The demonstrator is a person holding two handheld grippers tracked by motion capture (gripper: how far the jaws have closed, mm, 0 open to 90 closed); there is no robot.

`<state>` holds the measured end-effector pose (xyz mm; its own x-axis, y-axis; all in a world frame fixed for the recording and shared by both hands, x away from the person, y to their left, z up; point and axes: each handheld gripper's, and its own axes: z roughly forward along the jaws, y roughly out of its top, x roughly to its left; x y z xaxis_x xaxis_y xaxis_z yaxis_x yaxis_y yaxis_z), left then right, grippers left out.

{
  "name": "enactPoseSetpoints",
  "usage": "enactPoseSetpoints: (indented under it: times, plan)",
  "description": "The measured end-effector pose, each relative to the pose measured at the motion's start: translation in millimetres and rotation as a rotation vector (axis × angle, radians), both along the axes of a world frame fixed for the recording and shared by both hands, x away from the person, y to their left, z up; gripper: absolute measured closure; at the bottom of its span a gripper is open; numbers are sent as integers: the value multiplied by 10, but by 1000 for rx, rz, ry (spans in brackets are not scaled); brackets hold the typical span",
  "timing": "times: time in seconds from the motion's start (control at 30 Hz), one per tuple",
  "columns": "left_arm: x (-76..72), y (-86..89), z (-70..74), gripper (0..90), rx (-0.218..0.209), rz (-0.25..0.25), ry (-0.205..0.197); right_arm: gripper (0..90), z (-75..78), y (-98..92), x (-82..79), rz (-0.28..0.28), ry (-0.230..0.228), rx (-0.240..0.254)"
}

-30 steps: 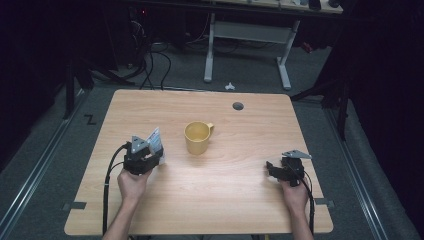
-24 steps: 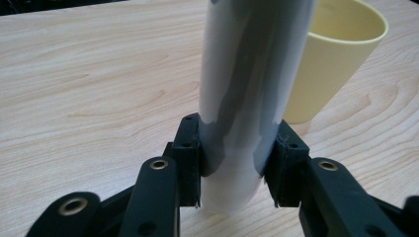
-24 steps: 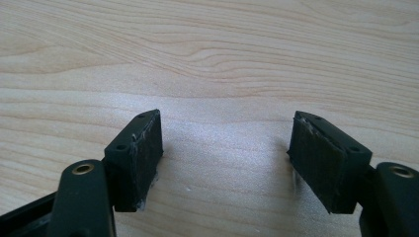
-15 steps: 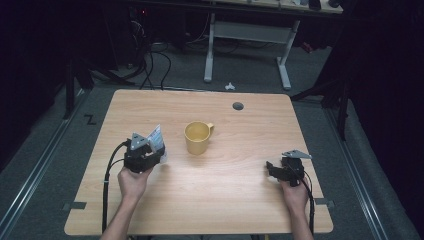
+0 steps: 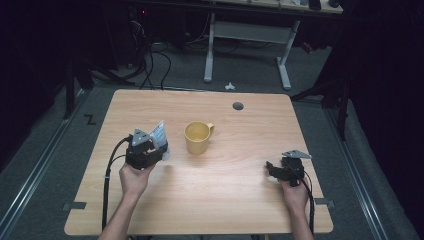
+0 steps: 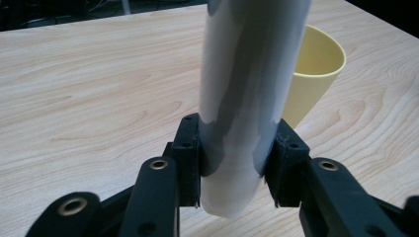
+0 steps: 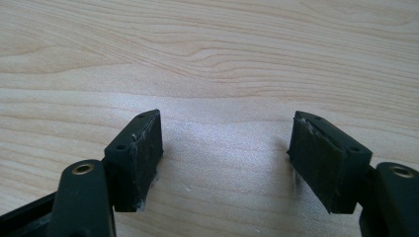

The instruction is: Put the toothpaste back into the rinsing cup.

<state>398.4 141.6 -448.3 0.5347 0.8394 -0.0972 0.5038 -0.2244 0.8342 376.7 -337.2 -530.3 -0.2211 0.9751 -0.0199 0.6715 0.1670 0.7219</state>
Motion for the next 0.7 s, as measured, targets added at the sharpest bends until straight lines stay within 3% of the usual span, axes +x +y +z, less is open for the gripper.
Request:
enactPoseSetpoints:
  times: [0.7]
  plan:
    - [62,-130,169,632,3,-46,-28,291,0,0,0,0,0,0]
